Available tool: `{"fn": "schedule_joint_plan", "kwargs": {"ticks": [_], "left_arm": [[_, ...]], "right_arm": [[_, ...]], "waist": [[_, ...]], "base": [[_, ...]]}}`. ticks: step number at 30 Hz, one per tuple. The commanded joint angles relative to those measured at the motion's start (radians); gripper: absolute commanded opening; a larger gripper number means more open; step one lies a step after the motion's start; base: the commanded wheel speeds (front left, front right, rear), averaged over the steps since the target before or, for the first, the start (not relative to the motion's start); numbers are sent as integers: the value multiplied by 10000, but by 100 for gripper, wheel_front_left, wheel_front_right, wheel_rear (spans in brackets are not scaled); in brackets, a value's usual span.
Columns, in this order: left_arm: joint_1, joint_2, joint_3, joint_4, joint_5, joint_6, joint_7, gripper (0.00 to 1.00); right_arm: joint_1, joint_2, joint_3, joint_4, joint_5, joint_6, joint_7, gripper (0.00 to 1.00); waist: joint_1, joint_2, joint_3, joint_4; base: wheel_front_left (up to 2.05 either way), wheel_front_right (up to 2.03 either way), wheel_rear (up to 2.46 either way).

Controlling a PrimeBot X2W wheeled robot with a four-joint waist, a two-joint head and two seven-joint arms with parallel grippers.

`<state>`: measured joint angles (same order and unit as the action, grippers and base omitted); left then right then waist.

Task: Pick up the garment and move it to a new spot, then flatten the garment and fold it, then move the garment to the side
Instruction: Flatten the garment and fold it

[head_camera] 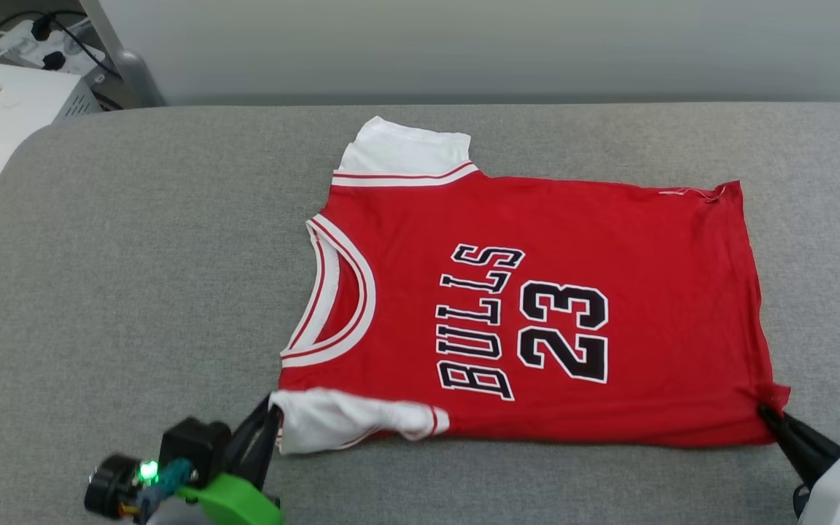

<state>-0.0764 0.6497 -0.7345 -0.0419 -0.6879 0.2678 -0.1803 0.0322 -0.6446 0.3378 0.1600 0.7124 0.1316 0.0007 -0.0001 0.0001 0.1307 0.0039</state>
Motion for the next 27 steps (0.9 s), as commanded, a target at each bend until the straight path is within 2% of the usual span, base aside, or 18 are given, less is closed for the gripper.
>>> {"fn": "schedule_joint_plan", "kwargs": {"ticks": [1,8,9,11,12,20,26,27], "left_arm": [[-562,56,45,117,310,-153,62,0],[-3035,-215,173,1000,666,-1076,423,0],[-3578,-422,177,1429,639,-1334,467,0],[-4051,-610,133,1961,733,-1515,438,0],[-4584,-907,52,2909,781,-1812,324,0],[-5143,-1625,-192,5507,647,-2626,-145,0],[-5211,-2092,-287,6718,598,-3012,-512,0],[-5199,-2155,-243,6805,547,-3042,-558,28]], "right_arm": [[-267,50,-207,-165,-78,-9,122,0],[-1573,270,-634,-570,-296,-9,773,0],[-1918,347,-668,-429,-287,-9,917,0],[-2245,378,-663,-214,-311,-9,1023,0],[-2635,410,-570,143,-330,-9,1119,0],[-3148,578,-155,1030,-359,-9,974,0],[-3259,649,243,1381,-247,-9,747,0],[-3259,629,263,1412,-238,-9,666,10]], "waist": [[1,-1,303,-56],[1,-1,1406,-388],[1,-1,1683,-421],[1,-1,1929,-459],[1,-1,2274,-481],[1,-1,2722,-540],[1,-1,2450,-486],[1,-1,2352,-461]], "base": [[0,0,0],[0,0,0],[0,0,0],[0,0,0],[0,0,0],[0,0,0],[0,0,0],[0,0,0]]}}
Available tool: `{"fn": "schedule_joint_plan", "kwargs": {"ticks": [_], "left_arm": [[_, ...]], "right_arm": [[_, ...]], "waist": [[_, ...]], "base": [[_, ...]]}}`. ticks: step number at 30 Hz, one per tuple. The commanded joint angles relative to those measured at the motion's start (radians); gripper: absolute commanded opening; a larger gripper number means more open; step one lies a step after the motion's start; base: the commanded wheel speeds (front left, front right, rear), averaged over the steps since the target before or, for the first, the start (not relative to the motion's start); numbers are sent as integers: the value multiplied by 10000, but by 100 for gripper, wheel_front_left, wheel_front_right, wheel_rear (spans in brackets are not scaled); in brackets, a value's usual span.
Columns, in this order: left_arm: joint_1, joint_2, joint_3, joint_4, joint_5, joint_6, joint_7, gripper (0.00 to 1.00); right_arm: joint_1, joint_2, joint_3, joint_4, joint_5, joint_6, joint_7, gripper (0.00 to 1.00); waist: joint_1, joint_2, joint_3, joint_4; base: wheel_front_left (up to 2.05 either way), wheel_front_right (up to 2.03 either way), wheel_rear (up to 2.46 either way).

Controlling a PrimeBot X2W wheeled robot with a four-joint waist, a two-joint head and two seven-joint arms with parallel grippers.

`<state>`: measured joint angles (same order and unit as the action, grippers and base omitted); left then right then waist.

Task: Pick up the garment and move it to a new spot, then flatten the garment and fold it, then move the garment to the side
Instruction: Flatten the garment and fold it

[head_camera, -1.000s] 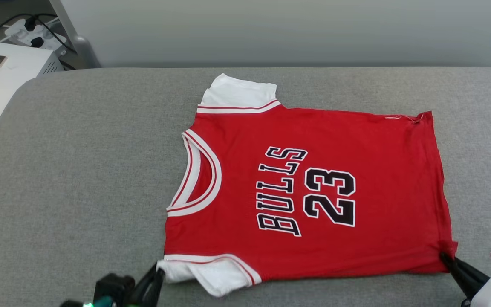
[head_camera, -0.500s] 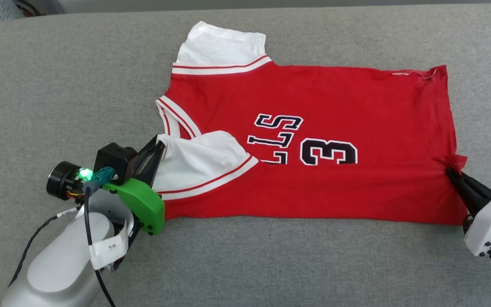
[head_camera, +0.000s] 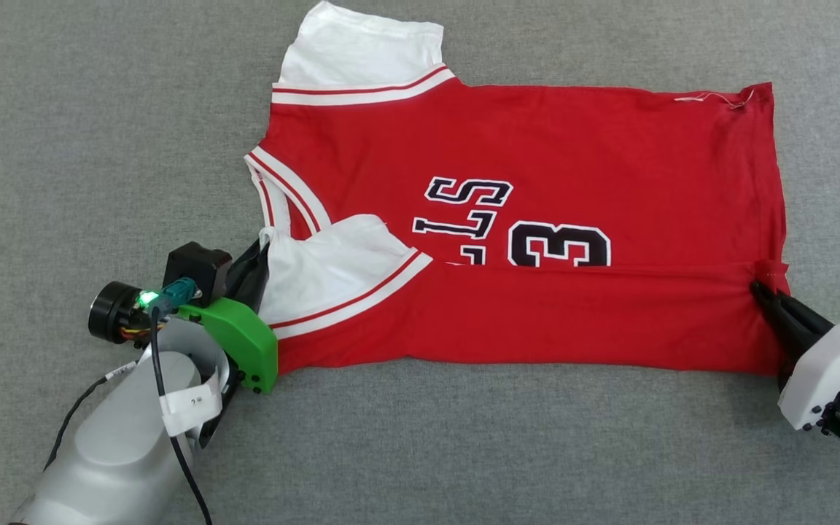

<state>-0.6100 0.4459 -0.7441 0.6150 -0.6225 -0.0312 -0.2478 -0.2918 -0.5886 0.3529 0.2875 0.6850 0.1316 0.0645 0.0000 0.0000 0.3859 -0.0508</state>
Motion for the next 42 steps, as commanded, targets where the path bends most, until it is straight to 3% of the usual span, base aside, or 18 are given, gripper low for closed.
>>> {"fn": "schedule_joint_plan", "kwargs": {"ticks": [1,2,9,12,15,23,29,33,42], "left_arm": [[129,-144,-103,294,-107,-75,56,100],[106,-151,-59,299,-91,-84,12,100],[-306,455,464,-378,-121,-218,-58,100],[-621,848,533,-876,-311,-414,544,100],[-985,1211,523,-1416,-704,-592,1791,100],[-1508,1474,-239,-2542,-2703,-892,6831,100],[-1324,1645,-1029,-3072,-3478,-926,9284,100],[-1032,1716,-1256,-2876,-3652,-880,9753,100],[-489,1273,-1558,-1612,-3766,-808,9569,100]], "right_arm": [[0,17,157,150,15,-9,-54,48],[36,-37,167,139,-15,-9,-134,100],[525,-169,-259,-178,-79,-9,-528,100],[686,-193,-323,-284,-158,-9,-530,100],[794,-198,-401,-361,-217,-9,-470,100],[877,-188,-505,-469,-298,-9,-194,100],[786,-138,-478,-561,-304,-9,47,100],[622,6,-333,-588,-310,-9,176,100],[216,304,0,-419,-387,-9,224,100]], "waist": [[0,0,-323,119],[0,0,-422,169],[0,0,-1177,467],[0,0,-1471,549],[0,0,-1718,633],[0,0,-2017,736],[0,0,-1885,584],[0,0,-1649,379],[0,0,-1171,12]], "base": [[0,0,0],[0,0,0],[0,0,0],[0,0,0],[0,0,0],[0,0,0],[0,0,0],[0,0,0],[0,0,0]]}}
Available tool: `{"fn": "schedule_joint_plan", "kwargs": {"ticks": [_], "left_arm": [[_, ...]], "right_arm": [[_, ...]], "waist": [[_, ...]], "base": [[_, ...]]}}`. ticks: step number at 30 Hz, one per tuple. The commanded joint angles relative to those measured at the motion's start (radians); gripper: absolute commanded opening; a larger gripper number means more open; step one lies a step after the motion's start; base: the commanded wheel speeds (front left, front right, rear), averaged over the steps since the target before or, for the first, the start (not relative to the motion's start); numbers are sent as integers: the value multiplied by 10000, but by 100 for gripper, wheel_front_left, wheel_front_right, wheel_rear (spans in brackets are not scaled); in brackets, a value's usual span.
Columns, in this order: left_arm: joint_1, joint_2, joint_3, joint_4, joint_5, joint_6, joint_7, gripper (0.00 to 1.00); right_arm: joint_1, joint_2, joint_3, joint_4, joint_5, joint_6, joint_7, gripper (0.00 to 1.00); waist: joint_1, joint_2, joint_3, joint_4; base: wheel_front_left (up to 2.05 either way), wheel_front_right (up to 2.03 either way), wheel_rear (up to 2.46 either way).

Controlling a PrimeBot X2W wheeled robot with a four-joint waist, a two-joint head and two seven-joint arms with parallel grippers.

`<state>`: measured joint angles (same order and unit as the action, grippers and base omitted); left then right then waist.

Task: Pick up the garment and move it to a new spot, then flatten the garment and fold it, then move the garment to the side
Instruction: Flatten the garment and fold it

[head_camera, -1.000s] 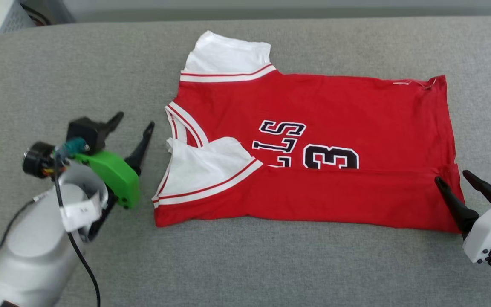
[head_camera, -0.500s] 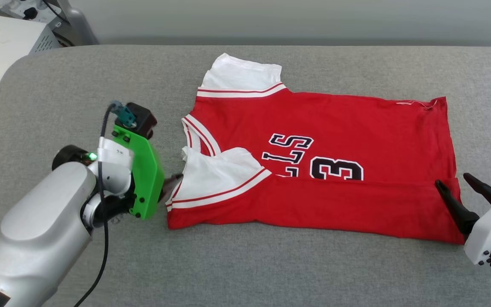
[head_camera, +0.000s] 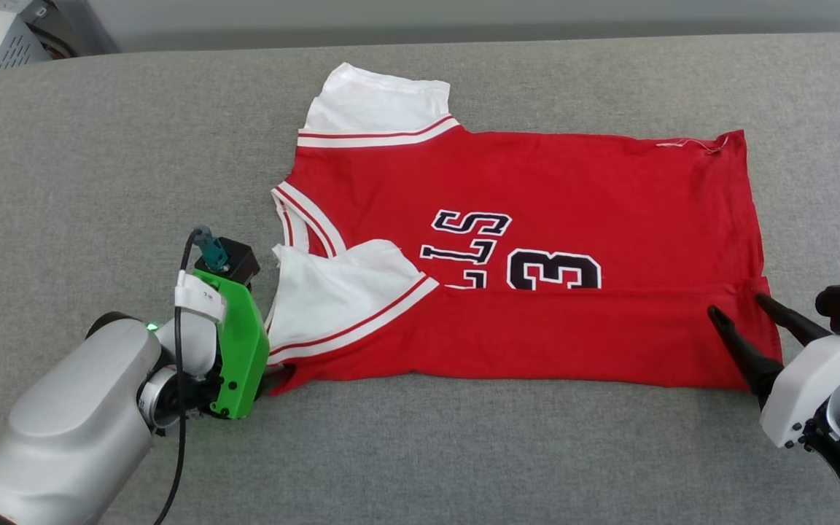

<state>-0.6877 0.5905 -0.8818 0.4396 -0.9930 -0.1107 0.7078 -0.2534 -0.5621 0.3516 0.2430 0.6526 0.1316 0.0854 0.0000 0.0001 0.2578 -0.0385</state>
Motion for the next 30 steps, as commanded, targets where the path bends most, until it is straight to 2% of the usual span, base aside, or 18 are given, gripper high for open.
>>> {"fn": "schedule_joint_plan", "kwargs": {"ticks": [1,3,4,7,12,18,22,24,30], "left_arm": [[323,-205,-232,239,-75,-32,16,100],[344,-242,-397,379,13,-81,-48,100],[356,-271,-463,415,36,-108,-143,0],[382,-338,-388,387,-95,-147,-552,0],[302,-119,-168,-81,-227,-182,-1348,0],[312,307,-131,-968,-158,-191,-1773,0],[314,493,-113,-1424,-54,-180,-1902,0],[244,544,-126,-1679,87,-125,-1972,0],[177,560,-131,-1898,229,-22,-2074,0]], "right_arm": [[-194,54,31,49,-58,-9,13,100],[-243,46,36,116,-71,-9,8,100],[-275,12,35,139,-100,-9,25,100],[-418,-147,30,61,-139,-9,120,100],[-762,-867,-112,-390,-43,-9,868,100],[-739,-2036,-4,-1113,897,-9,3514,100],[-593,-2446,59,-1260,1467,-9,5068,100],[-634,-2076,-40,-970,1714,-9,5554,100],[-950,-1107,288,291,1362,-9,5382,100]], "waist": [[0,-1,117,-124],[0,-1,95,-141],[0,-1,56,-142],[0,-1,-149,-142],[0,-1,-555,-113],[0,-1,-711,-63],[0,-1,-574,5],[0,-1,-330,105],[0,-1,42,236]], "base": [[0,0,0],[0,0,0],[0,0,0],[0,0,0],[0,0,0],[0,0,0],[0,0,0],[0,0,0],[0,0,0]]}}
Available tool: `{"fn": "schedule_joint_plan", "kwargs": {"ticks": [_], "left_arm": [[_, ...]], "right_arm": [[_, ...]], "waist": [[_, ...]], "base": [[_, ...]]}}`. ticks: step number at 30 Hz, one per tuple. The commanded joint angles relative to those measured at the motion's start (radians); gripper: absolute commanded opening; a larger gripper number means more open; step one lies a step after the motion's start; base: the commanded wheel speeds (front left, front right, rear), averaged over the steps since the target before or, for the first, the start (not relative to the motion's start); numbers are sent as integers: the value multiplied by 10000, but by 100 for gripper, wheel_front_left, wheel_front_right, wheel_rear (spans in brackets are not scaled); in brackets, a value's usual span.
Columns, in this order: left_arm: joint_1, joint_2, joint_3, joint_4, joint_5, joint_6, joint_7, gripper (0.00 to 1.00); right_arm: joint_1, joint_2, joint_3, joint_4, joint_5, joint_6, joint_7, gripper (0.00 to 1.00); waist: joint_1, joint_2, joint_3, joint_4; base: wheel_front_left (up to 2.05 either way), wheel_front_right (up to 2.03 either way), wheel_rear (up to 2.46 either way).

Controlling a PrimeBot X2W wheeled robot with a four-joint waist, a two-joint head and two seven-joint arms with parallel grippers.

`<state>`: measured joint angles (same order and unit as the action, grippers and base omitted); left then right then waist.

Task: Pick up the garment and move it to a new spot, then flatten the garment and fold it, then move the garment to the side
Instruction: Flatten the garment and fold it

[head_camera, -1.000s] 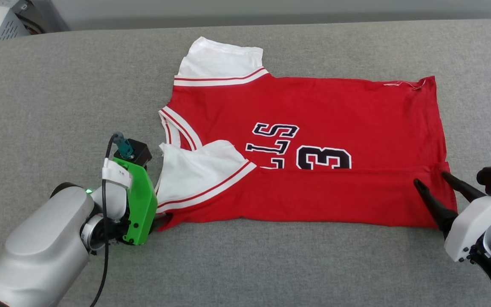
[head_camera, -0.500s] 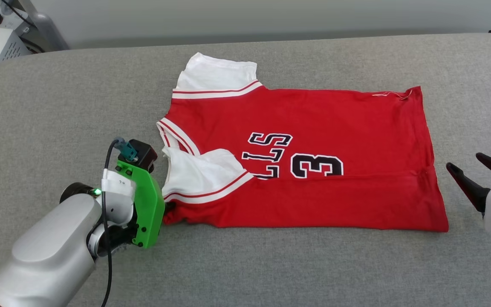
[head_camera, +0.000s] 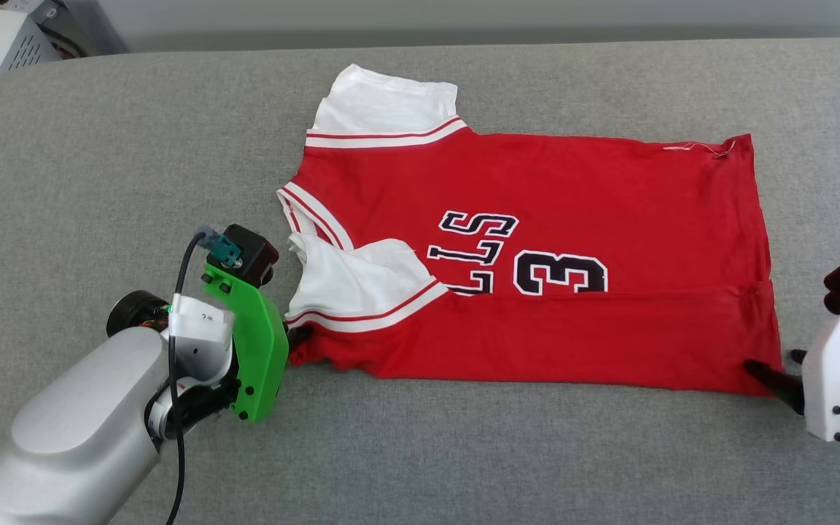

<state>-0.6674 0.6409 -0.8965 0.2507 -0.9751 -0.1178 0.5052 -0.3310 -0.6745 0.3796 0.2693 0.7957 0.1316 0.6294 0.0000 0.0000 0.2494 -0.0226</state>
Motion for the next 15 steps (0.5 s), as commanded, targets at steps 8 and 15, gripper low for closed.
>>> {"fn": "schedule_joint_plan", "kwargs": {"ticks": [8,15], "left_arm": [[139,42,-28,203,80,57,-298,0],[631,117,82,379,-110,94,-781,0]], "right_arm": [[-183,832,877,1576,-134,-9,-618,100],[-365,409,1148,1351,-1,-9,-1633,0]], "waist": [[0,0,287,140],[0,0,-406,-7]], "base": [[0,0,0],[0,0,0]]}}
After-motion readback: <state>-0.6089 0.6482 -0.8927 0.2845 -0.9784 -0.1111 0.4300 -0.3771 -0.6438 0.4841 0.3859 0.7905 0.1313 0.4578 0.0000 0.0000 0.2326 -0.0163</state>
